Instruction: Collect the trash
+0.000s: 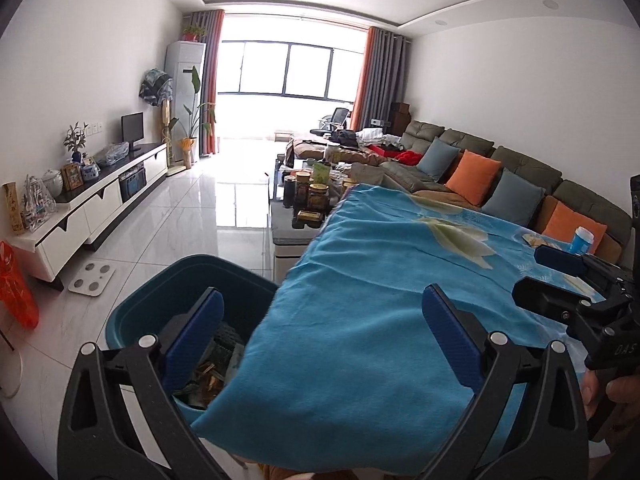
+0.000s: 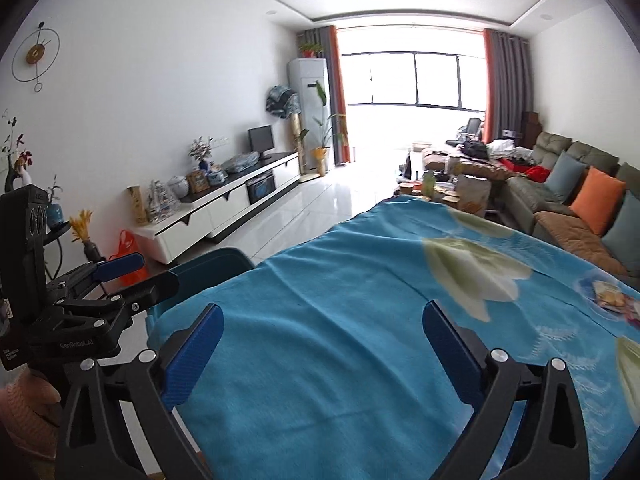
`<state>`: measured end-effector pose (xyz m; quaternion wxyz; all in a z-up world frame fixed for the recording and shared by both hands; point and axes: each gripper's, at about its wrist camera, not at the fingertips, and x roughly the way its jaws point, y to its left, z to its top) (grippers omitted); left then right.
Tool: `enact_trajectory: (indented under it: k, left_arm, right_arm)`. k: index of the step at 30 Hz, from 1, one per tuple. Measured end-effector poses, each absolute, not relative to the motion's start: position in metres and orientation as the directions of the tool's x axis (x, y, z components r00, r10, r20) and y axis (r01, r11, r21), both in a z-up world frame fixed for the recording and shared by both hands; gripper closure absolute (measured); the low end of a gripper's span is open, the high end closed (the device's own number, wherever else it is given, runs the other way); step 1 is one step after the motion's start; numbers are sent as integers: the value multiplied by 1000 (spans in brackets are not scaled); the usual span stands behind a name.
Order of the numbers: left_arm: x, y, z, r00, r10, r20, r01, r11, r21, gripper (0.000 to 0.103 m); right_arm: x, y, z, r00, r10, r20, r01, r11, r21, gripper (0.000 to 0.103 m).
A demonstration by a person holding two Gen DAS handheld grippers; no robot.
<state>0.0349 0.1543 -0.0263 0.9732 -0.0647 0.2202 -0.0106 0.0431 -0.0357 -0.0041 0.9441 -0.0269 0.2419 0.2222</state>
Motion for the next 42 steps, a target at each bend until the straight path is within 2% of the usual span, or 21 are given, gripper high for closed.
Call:
enact_trajectory:
  k: [9,18,28,42]
  left_arm:
    - [41,72,-12,930,-104,-351,92,994,-51,6]
    - [36,34,0,952,-136,-274,129,991,-45,6]
    - [23,20,-1,956,-163,-245,162,986,-28,6]
    - [17,16,-2,958,-174,-228,173,985,-25,6]
  right_arm:
    - [7,-103,-3,901,202,-383,-206,978,32,7]
    - [-20,-148,-6,944,45,-328,-34,999,39,7]
    - [-40,-164,-2,960,-40,-278,50,998,30,7]
    - [-50,-173,2,966,-85,-244,96,995,34,7]
